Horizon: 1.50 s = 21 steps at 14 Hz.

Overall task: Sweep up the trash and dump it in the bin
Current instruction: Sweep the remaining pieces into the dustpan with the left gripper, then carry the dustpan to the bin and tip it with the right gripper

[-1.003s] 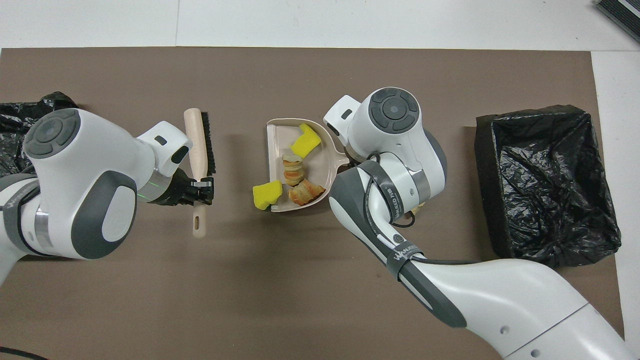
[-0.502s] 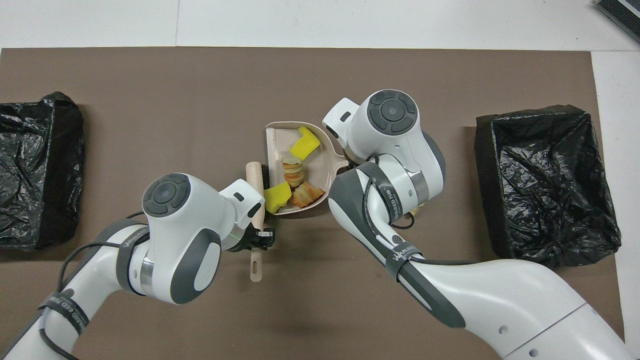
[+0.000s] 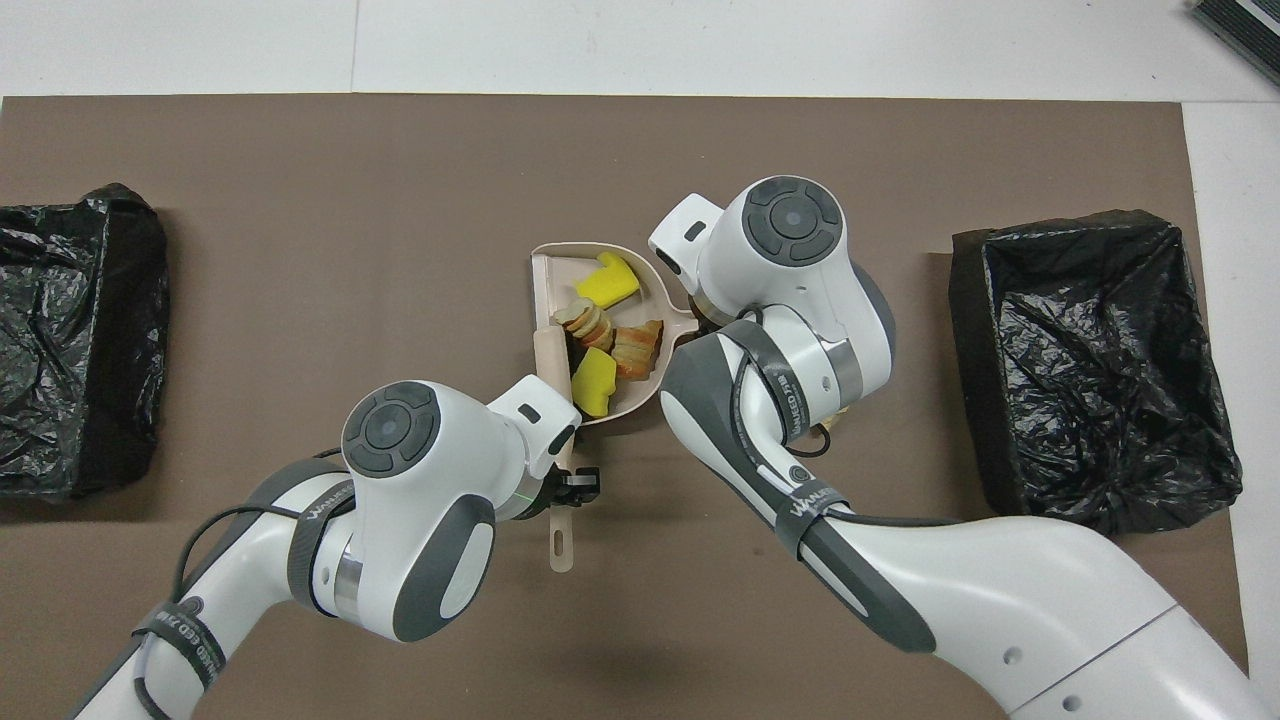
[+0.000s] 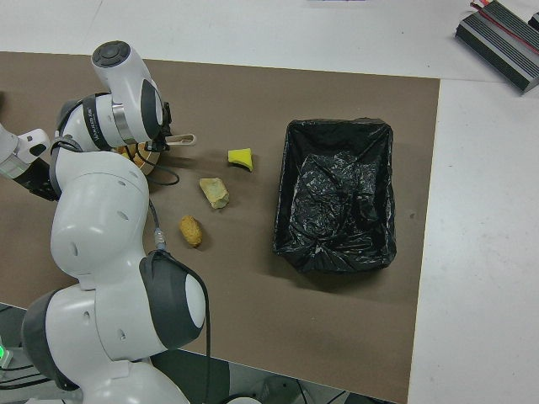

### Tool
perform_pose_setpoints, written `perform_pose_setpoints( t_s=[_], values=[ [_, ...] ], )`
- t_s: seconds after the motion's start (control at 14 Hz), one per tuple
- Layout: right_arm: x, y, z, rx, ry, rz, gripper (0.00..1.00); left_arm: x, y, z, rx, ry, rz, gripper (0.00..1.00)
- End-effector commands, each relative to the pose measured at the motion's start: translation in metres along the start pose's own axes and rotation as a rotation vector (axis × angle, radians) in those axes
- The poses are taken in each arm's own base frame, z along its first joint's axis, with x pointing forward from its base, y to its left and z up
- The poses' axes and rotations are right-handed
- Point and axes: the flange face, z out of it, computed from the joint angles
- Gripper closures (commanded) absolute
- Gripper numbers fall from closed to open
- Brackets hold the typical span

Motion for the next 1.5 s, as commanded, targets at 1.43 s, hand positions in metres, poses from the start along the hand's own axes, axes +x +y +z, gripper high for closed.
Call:
perform_pose_setpoints(
  t_s=[1.43],
  values=[
    [-0.510, -0.080, -0.193, 0.023, 0.059, -0.104, 1.00, -0.158, 0.009, 0.034, 0.211, 0.046, 0.020, 1.00]
  ],
)
